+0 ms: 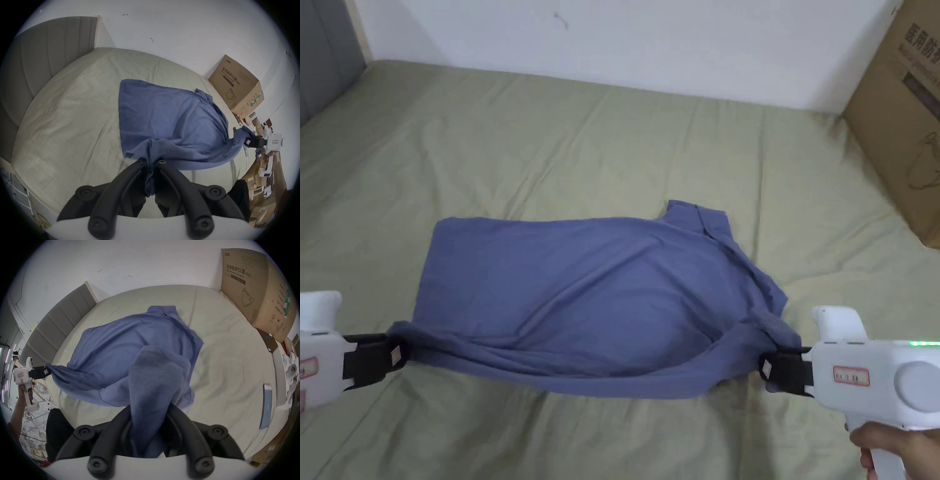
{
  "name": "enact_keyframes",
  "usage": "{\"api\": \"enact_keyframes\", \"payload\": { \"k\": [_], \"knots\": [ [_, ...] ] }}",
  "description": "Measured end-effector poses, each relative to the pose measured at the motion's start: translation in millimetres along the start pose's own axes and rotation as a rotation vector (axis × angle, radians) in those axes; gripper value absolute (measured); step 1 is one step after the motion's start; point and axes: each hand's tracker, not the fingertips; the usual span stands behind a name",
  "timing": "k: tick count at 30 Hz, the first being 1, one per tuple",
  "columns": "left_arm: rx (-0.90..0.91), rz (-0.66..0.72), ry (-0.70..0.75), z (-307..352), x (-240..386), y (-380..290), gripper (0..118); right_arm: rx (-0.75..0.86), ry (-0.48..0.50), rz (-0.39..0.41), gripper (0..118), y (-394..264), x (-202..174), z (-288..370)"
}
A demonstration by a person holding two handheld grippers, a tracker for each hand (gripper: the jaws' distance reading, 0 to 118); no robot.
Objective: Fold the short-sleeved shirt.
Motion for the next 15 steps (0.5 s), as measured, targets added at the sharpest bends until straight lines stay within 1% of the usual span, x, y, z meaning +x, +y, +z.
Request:
{"api": "enact_keyframes", "payload": {
  "k": [2,6,10,12,15],
  "knots": [
    [-0.012,0.029,-0.008,-12,-5,13,8,0.001,-0.004,-0.004,10,21,1,-13],
    [-0.029,0.022,0.033,-44,-14,32,8,-0.029,-0.010,-0.041,10,51,11,-52],
    [-0.054,0.068,0.048,-75,-23,45,8,-0.048,-0.033,-0.058,10,67,16,-83],
    [-0.072,0.076,0.058,-92,-26,49,8,-0.086,-0.053,-0.079,10,70,18,-101],
    [-0.124,0.054,0.100,-107,-26,46,8,-0.111,-0.077,-0.058,10,70,19,-119]
  ]
}}
